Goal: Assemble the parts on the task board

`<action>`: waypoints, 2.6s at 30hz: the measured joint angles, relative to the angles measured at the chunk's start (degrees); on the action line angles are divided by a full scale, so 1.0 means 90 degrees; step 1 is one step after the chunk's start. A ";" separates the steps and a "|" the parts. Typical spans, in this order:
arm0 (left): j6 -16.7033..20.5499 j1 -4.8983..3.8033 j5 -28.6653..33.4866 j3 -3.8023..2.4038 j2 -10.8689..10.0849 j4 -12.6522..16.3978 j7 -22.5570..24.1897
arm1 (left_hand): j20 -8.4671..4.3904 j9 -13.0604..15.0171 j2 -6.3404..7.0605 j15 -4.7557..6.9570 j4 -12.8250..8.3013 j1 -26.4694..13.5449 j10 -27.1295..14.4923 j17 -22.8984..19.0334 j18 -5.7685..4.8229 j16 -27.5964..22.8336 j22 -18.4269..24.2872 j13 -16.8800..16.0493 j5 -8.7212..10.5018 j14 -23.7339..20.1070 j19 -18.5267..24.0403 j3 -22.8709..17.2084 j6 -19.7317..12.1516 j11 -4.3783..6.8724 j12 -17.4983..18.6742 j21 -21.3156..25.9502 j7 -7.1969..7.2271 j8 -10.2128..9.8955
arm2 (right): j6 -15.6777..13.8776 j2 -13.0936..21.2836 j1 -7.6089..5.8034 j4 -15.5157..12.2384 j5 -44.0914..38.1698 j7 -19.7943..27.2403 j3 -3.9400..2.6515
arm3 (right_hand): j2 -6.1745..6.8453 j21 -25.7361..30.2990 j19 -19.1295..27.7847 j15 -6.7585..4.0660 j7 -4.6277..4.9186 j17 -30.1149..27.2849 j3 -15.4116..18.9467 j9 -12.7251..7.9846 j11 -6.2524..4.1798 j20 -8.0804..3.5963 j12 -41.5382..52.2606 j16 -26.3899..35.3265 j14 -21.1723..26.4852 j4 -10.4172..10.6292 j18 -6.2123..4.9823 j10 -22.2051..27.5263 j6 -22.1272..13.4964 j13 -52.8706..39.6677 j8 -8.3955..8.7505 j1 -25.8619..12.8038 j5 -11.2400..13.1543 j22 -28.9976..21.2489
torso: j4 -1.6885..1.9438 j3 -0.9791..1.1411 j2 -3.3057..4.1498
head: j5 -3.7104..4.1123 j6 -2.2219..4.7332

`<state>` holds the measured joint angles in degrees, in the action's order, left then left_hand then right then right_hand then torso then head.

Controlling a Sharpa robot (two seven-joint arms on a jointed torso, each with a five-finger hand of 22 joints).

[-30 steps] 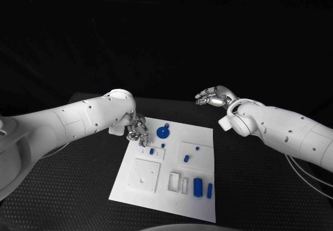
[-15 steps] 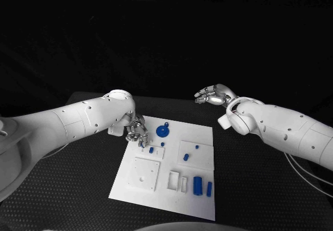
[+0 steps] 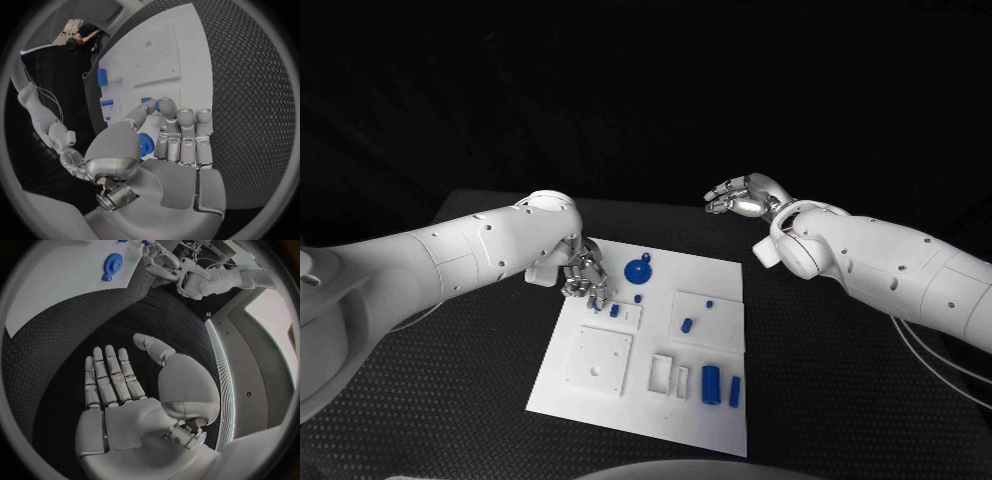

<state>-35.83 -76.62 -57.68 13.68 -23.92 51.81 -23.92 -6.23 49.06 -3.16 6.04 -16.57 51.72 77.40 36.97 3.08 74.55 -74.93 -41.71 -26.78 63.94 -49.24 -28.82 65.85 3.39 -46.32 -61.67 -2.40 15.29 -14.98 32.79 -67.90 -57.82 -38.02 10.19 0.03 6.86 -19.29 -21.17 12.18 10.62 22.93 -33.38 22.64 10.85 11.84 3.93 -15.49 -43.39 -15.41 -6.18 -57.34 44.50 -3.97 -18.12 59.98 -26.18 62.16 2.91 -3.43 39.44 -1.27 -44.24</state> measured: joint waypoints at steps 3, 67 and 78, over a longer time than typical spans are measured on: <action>-0.0014 0.0007 0.0000 0.0000 -0.0001 -0.0010 0.0001 | 0.0000 0.0042 0.0000 -0.0001 0.0007 0.0000 0.0000 0.0000 0.0000 0.0000 0.0000 0.0000 0.0001 -0.0001 0.0000 -0.0007 0.0000 0.0000 0.0000 0.0000 0.0000 0.0000 | 0.0001 -0.0004 0.0000 0.0007 0.0000 0.0000 0.0000 | 0.0000 0.0000 0.0000 0.0000 0.0000 0.0000 0.0000 0.0000 0.0000 0.0000 0.0000 0.0000 0.0000 0.0000 0.0000 0.0000 0.0000 0.0000 0.0000 0.0000 0.0000 0.0000 | 0.0000 0.0000 0.0000 | 0.0000 -0.0005; -0.0027 0.0121 -0.0062 -0.0049 0.0087 0.0007 0.0003 | 0.0000 0.0162 0.0000 0.0001 0.0018 0.0000 0.0045 -0.0013 0.0000 0.0024 -0.0001 0.0013 0.0014 -0.0001 0.0000 -0.0018 0.0031 0.0045 -0.0025 0.0000 0.0031 0.0032 | 0.0014 -0.0014 0.0001 -0.0003 -0.0003 0.0003 0.0000 | 0.0000 0.0000 0.0000 -0.0001 0.0000 -0.0005 0.0000 -0.0004 0.0000 0.0000 0.0000 0.0000 0.0000 0.0000 0.0000 0.0000 0.0000 0.0000 0.0000 0.0000 0.0000 0.0024 | -0.0005 0.0001 0.0000 | 0.0009 -0.0035; -0.0006 0.0124 -0.0213 -0.0057 0.0065 0.0027 0.0069 | 0.0000 0.0159 0.0000 0.0025 0.0023 0.0000 0.0067 -0.0013 0.0000 0.0024 0.0000 0.0012 0.0051 -0.0019 0.0000 -0.0023 0.0054 0.0068 -0.0051 0.0000 0.0053 0.0001 | 0.0017 -0.0012 0.0001 -0.0008 -0.0003 0.0003 0.0000 | 0.0000 0.0025 0.0000 -0.0001 0.0000 -0.0010 0.0000 -0.0004 0.0000 0.0000 0.0000 0.0000 0.0000 0.0000 0.0000 0.0000 0.0000 0.0000 0.0000 0.0000 0.0000 0.0030 | 0.0004 0.0004 0.0001 | 0.0021 -0.0038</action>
<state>-35.89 -75.50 -59.59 13.16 -23.33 52.05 -23.30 -6.23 50.49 -3.15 6.26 -16.36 51.72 78.01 36.85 3.08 74.77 -74.94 -41.60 -26.32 63.77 -49.24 -29.03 66.33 4.00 -46.77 -61.67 -1.92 15.30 -14.83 32.69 -67.89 -57.89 -38.05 10.21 0.04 6.86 -19.07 -21.17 12.18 10.61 22.84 -33.38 22.61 10.85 11.84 3.93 -15.49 -43.39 -15.41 -6.18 -57.34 44.49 -3.97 -18.12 59.98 -26.18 62.43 2.94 -3.39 39.45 -1.08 -44.58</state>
